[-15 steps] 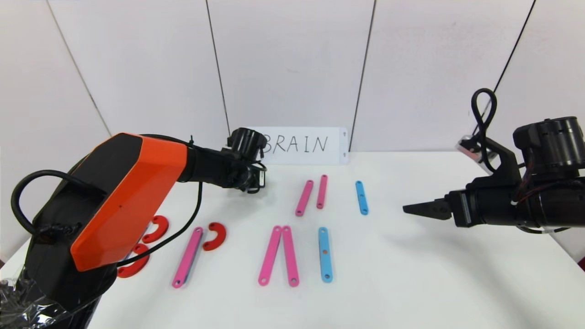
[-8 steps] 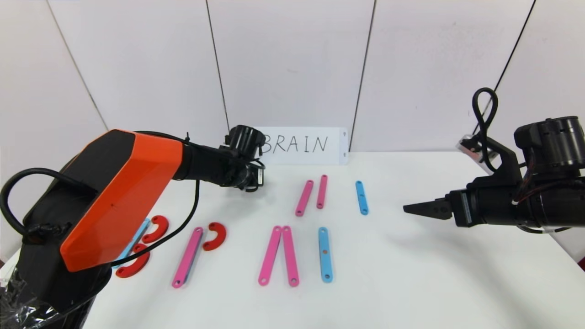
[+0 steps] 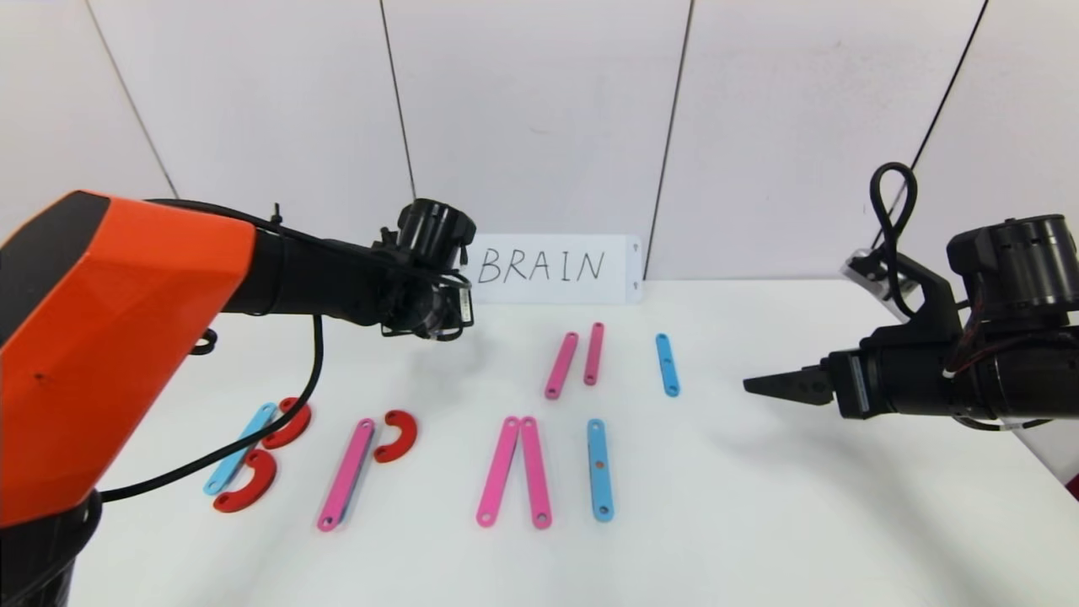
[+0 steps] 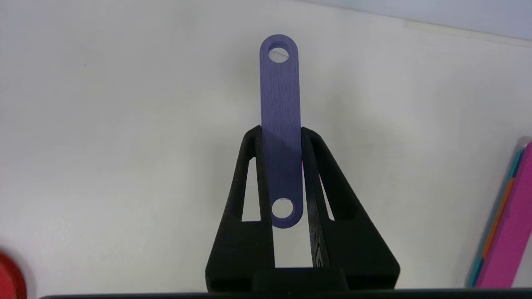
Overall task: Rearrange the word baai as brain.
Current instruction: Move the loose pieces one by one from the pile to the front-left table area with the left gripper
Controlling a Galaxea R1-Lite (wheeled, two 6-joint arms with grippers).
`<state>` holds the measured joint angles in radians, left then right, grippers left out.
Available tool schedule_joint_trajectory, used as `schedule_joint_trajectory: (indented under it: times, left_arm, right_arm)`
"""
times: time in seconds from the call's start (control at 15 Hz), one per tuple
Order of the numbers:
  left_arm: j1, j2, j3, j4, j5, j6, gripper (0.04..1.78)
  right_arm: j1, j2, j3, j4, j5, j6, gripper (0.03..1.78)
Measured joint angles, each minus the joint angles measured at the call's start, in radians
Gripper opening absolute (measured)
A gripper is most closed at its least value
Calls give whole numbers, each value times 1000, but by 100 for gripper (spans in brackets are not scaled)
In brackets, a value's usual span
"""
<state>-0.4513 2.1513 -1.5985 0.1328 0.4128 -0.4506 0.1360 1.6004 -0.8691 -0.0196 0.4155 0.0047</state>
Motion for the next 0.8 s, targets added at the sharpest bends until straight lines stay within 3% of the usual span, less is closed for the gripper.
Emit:
schedule_joint_trajectory:
  times: [0.2, 0.53, 0.8]
  left_arm:
    - [-50, -107, 127, 40, 72, -109, 27]
    - [-106, -212, 211, 289, 152, -334, 27]
    - [-156, -237, 305, 307, 187, -488, 27]
  right_arm:
    - [1, 1, 0, 0, -1, 0, 174]
    - [1, 1, 1, 1, -1, 0, 174]
    - [2, 2, 1, 1, -2, 0, 174]
